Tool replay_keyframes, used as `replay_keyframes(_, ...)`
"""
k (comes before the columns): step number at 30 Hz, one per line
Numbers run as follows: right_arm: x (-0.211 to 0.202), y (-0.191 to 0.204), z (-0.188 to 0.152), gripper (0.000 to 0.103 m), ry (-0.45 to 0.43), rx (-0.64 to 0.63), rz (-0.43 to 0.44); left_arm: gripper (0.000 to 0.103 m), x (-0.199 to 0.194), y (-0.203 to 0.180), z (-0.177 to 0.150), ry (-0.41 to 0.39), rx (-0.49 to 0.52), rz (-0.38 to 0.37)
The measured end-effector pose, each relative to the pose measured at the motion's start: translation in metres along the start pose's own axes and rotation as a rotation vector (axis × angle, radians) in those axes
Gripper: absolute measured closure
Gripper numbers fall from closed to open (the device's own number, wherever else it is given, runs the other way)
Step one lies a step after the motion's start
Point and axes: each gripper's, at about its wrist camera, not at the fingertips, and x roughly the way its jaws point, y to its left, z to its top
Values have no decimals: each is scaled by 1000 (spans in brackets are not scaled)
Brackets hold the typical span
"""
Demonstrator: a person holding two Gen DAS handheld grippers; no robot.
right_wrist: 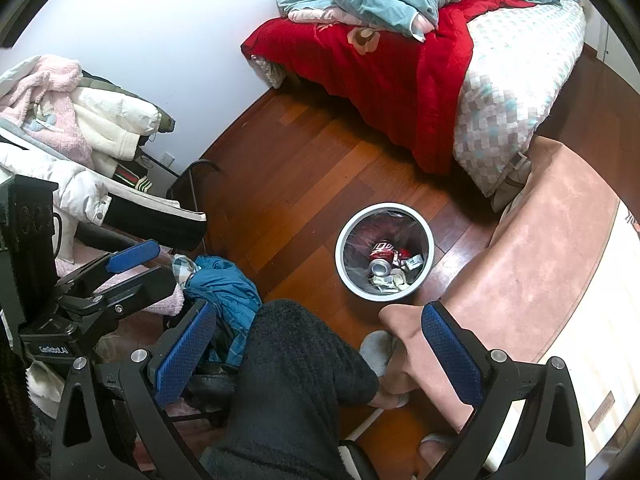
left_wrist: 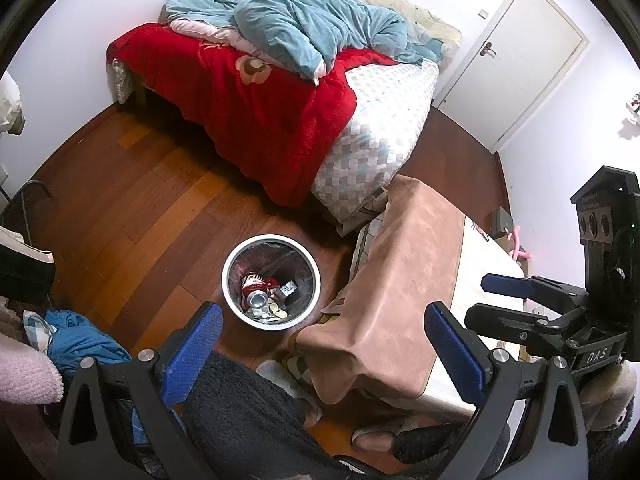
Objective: Collect trash
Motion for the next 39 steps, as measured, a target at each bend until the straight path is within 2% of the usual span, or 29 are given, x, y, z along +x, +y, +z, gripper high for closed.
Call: replay_keyframes(39, -7, -1, -9, 0, 0, -11, -1, 0, 2, 1, 1, 8, 8, -4)
